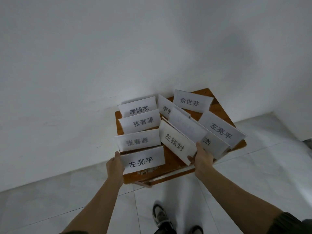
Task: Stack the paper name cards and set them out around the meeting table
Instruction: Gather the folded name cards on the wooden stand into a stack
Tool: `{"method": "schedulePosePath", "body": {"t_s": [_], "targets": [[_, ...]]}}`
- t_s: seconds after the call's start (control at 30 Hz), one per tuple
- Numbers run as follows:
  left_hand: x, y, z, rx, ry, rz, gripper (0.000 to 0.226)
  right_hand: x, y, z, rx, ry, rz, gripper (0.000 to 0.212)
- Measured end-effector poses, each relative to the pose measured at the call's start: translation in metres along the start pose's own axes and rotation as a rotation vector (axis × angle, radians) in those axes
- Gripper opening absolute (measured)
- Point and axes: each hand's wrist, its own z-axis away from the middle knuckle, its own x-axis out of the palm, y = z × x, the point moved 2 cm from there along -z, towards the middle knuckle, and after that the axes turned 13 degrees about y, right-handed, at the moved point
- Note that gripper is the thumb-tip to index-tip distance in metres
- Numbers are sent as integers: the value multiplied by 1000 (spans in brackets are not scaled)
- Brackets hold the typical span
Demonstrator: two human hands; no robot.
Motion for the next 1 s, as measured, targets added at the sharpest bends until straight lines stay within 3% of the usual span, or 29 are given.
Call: {"method": "schedulePosePath", "body": {"t_s": [0.2, 0.53, 0.8, 1.0], "targets": [[-18, 18, -2, 7, 41, 55, 26, -8, -6, 4, -9, 44, -16, 45], [-23, 46, -13, 25, -33, 14, 22, 9, -23, 17, -21, 103, -29, 39], [-17, 78, -27, 32, -84, 30, 22, 69, -64, 37, -61, 9, -37, 27], [-17, 95, -36, 39, -68, 28, 25, 139, -123, 35, -295, -93, 79, 36]]}}
